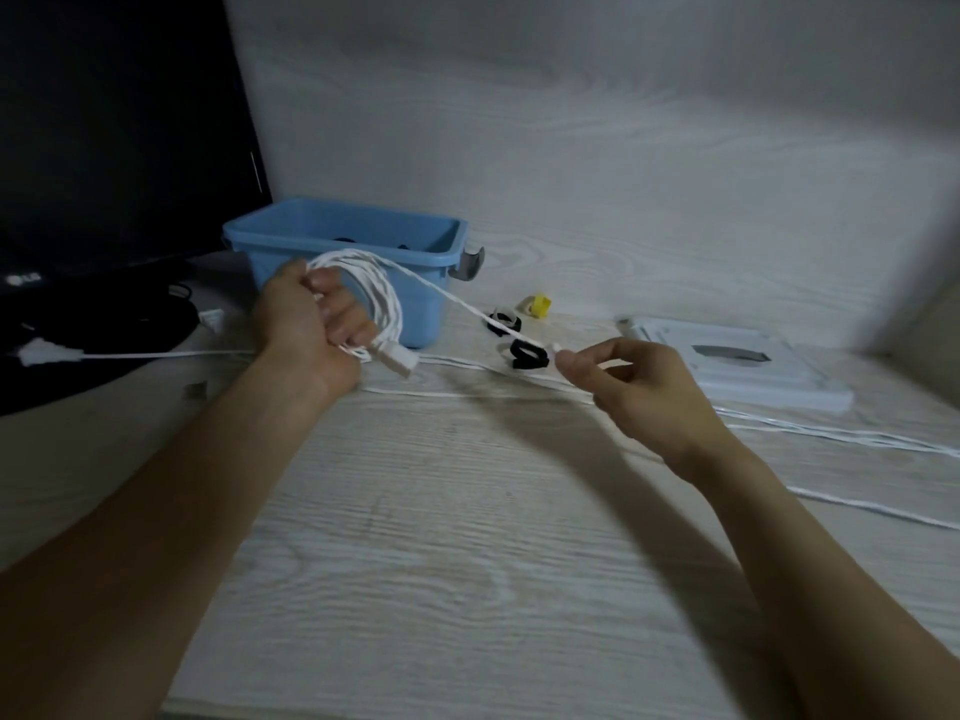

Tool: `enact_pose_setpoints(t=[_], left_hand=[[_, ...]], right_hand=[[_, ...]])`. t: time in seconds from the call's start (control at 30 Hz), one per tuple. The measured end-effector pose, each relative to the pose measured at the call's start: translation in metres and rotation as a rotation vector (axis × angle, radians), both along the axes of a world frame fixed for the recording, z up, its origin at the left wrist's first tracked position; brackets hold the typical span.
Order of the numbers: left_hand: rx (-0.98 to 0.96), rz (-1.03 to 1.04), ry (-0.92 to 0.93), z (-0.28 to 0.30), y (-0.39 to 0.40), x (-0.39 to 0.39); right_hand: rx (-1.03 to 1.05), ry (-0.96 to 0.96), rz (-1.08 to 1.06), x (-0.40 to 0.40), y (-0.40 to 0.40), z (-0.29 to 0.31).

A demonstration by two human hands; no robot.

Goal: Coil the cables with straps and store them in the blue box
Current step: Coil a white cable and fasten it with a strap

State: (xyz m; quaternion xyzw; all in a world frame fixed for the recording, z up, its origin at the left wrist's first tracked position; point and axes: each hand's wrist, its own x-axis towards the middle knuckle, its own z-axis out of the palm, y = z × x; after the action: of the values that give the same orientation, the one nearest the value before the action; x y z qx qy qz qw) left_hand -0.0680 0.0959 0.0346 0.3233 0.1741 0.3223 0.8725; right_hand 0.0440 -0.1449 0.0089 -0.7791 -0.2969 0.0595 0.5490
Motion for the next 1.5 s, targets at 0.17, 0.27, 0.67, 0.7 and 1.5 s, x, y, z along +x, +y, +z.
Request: enact_pose_setpoints(t=[0.17,0.27,0.67,0.7,1.5], left_hand=[[-0.038,0.123,-0.001,0.002,0.011,-0.003],[-0.023,0.131,0.017,0.001,0.007,0.000],[0.400,-0.317,0.327,-0.005,-0.007,-0.002],[0.465,-0.376,0.362,-0.007,-0.012,-0.002],[0.750,-0.876,0.443,-0.018,-0.033,-0.001]], right_hand=[[0.216,-0.071,-0.338,0.022,-0.014,0.004],[0.213,-0.214,-0.519,0.033,-0.020,-0.002],[-0.246,-0.617,-0.704,0.030,-0.016,-0.011],[-0.156,-0.743,-0.660,0.021,-0.009,-0.010],[0.166,-0.431,0.049,-0.016,0.028,-0.025]])
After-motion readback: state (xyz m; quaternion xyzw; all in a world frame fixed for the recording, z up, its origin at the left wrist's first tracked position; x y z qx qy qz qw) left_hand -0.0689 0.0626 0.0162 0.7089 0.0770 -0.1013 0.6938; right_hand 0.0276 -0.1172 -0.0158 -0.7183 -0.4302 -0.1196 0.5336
